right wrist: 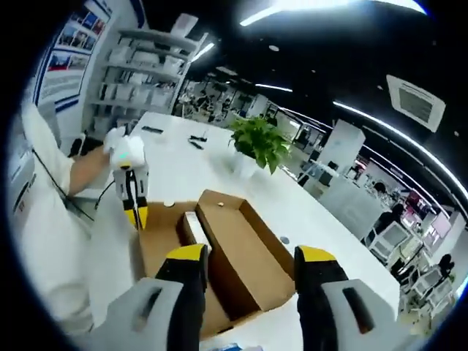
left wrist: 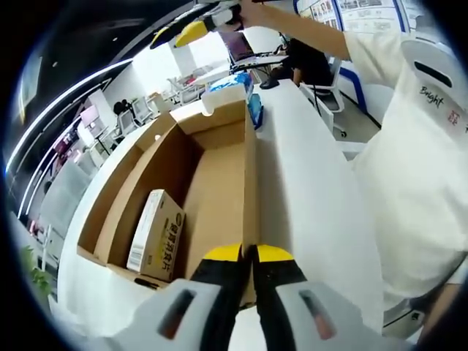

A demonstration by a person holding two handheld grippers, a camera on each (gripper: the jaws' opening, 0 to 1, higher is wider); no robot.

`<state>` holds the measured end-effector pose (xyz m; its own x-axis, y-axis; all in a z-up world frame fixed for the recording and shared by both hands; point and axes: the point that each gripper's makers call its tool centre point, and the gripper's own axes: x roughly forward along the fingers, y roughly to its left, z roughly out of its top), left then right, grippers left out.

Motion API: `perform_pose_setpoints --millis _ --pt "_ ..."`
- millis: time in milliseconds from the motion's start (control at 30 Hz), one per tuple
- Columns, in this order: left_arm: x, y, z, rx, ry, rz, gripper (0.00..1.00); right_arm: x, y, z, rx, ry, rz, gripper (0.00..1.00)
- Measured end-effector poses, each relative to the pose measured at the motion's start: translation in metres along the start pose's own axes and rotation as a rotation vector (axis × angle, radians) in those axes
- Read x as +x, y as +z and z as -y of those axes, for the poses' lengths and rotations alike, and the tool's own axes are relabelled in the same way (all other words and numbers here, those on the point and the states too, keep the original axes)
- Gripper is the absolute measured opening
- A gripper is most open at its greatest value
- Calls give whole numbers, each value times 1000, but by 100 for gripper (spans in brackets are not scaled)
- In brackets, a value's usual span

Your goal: Operate the shoe box by opening the lid, removing the specified soft item, and placing it in the target area until the item is outside and the box remains undamaged.

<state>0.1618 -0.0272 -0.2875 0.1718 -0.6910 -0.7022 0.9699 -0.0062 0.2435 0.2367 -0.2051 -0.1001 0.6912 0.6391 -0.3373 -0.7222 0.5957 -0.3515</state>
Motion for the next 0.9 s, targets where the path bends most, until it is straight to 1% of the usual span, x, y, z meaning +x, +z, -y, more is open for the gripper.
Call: perform_pose_setpoints --millis 33,67,133,200,233,267,300,333,367,400,467,500,533,567,667,733,767,800,867,900 --pt "0 0 0 0 -1 -1 4 0 -2 1 16 -11 -4 50" --pt "0 0 0 1 -1 -1 4 2 -2 0 44 -15 9 51" --pt "0 0 0 3 1 1 4 3 -2 -5 96 -6 22 52" --pt "0 0 0 2 2 3 4 5 1 -4 141 -34 51 56" --pt "0 0 0 1 3 4 4 6 3 -7 159 -21 63 58" --pt "0 0 0 2 3 4 4 7 2 -7 207 -37 62 60" --pt "0 0 0 2 2 3 4 8 -1 -3 243 -68 49 60" --pt "0 0 0 2 0 2 4 10 3 -5 227 -58 72 59" --pt "0 0 0 2 0 1 4 10 5 -2 266 -82 87 57" --pt "0 0 0 2 -1 0 4 9 2 2 301 -113 75 54" --pt "0 0 0 3 -1 1 4 8 12 5 275 -109 127 46" --pt "0 0 0 3 -1 2 4 7 12 12 268 -150 126 45" --pt "0 0 0 3 -1 3 4 6 12 17 250 -176 129 45" --pt "0 0 0 3 -1 3 4 8 11 14 259 -158 124 45" --pt "0 0 0 5 -3 3 4 8 8 16 267 -168 127 46" --pt "0 0 0 6 -5 -1 4 10 6 13 259 -171 126 51" --pt "0 0 0 6 -6 -1 4 10 6 12 261 -167 126 56" --pt "0 0 0 5 -7 -2 4 11 5 11 262 -164 126 57" --pt "0 0 0 3 -9 -1 4 16 3 0 276 -120 127 55" --pt "0 0 0 7 -6 2 4 17 2 -4 253 -121 117 54"
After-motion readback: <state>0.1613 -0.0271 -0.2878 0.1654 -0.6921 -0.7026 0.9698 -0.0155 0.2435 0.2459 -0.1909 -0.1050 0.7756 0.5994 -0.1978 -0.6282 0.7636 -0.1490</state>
